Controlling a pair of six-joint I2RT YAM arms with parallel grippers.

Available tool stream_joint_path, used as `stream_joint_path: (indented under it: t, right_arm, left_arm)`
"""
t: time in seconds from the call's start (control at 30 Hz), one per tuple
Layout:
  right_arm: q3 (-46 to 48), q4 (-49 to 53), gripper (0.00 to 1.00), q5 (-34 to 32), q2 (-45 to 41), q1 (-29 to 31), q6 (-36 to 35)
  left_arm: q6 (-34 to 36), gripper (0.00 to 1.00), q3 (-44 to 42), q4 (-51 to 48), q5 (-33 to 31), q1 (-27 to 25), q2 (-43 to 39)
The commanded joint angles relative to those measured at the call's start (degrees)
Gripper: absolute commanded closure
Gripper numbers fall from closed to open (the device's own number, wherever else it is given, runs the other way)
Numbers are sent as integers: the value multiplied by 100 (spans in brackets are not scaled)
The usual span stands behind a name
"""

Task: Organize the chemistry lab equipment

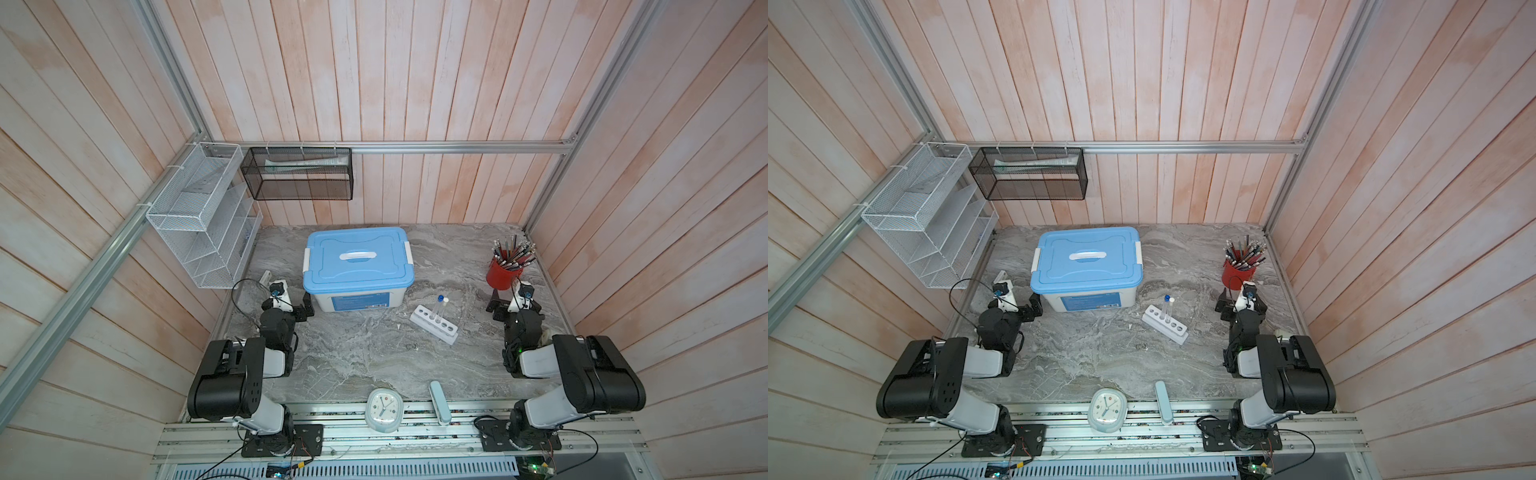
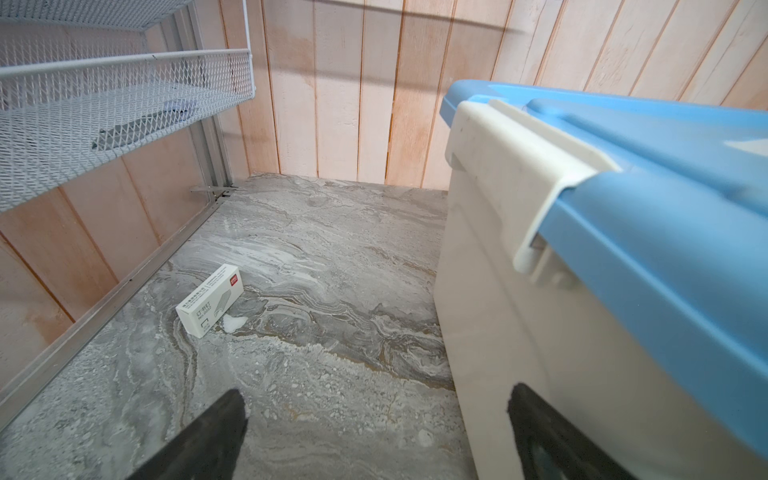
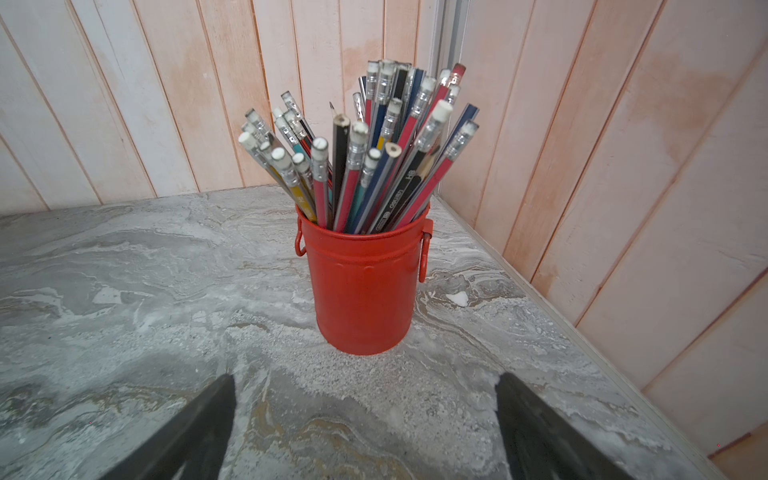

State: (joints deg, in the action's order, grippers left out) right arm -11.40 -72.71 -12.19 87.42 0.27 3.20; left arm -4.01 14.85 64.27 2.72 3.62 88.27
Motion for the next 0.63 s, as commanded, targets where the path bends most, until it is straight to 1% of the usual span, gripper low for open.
stream_joint_path:
  t: [0.0, 0.07, 0.13, 0.17, 0.2, 0.27, 0.33, 0.4, 0.6]
  right_arm:
    - [-75, 79, 2, -297, -75, -27, 108]
    - [28, -97, 2, -156, -91, -13, 12]
    - [297, -579, 2, 384, -119, 1, -224]
    - [303, -596, 2, 503, -111, -1, -279]
    - [165, -370, 2, 408, -94, 0, -253]
    - [-264, 360, 2, 13, -42, -16, -60]
    - [-72, 64, 2, -54, -64, -37, 14]
    - [-146, 121, 2, -269, -19, -32, 76]
    - [-170, 213, 2, -250, -41, -35, 93]
  left_arm:
    - [102, 0, 114, 9, 0, -21, -20]
    - [102, 0, 113, 7, 0, -19, -15]
    - [102, 0, 113, 7, 0, -19, -20]
    - [102, 0, 110, 12, 0, -20, -14]
    - [102, 0, 108, 9, 0, -19, -16]
    - [102, 0, 111, 2, -2, -19, -13]
    - [102, 0, 114, 8, -8, -19, -19]
    - [102, 0, 110, 12, -4, -19, -15]
    - [102, 0, 110, 11, -8, -19, -20]
